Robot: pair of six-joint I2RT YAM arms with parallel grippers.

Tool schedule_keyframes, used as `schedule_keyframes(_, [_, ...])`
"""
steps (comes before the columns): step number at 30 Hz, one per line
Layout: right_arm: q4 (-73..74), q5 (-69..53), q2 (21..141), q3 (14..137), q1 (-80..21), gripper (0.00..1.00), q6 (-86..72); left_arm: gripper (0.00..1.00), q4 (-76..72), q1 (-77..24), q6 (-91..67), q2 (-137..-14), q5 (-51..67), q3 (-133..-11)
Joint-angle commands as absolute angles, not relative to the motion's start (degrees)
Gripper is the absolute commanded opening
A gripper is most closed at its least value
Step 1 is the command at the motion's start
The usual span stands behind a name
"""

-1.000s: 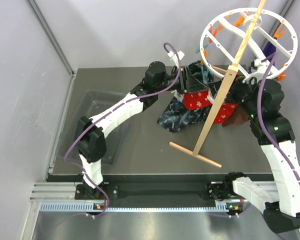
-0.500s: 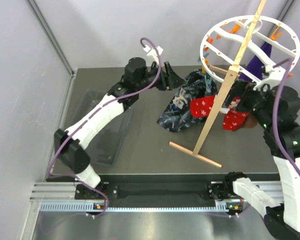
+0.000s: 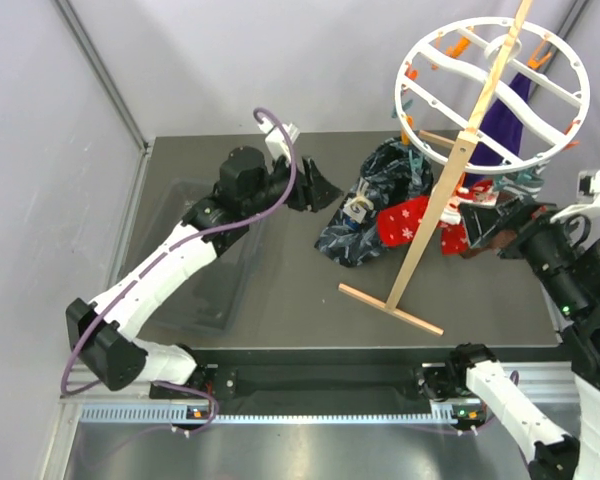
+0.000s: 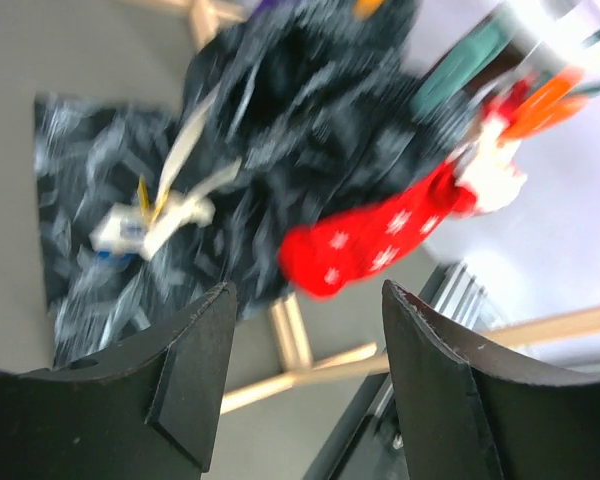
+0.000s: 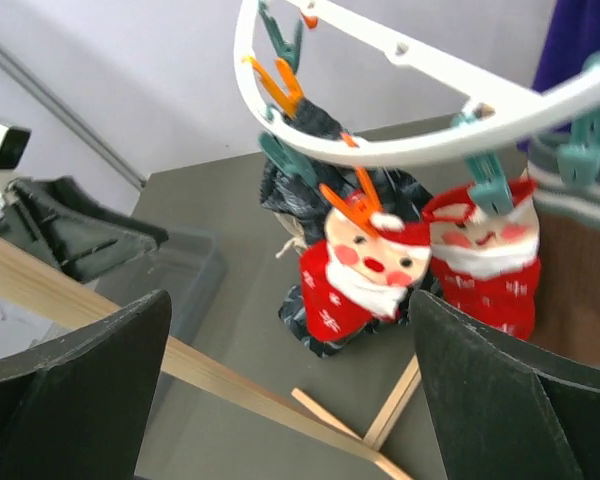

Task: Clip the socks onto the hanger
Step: Reset both arms

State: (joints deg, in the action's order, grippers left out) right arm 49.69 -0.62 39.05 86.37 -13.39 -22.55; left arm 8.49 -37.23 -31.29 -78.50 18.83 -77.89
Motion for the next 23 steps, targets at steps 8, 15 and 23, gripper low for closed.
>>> schedule_keyframes(8, [52.56,11.24,28.13,62.86,-13.71,1.0,-30.93,0.66,8.35,-37.18,-32.77,-63.39,16.26,-59.43])
schedule_keyframes(15, [47.38,10.9,26.63,50.39,-13.71,1.0,-33.48,0.66,4.66,-37.18,-37.61,-56.08,12.57,-47.48])
schedule_keyframes(23, [38.5,7.03,19.34,39.47,-13.71,1.0,-34.1,0.67,3.26,-37.18,-39.28,-50.81,12.04,-41.14])
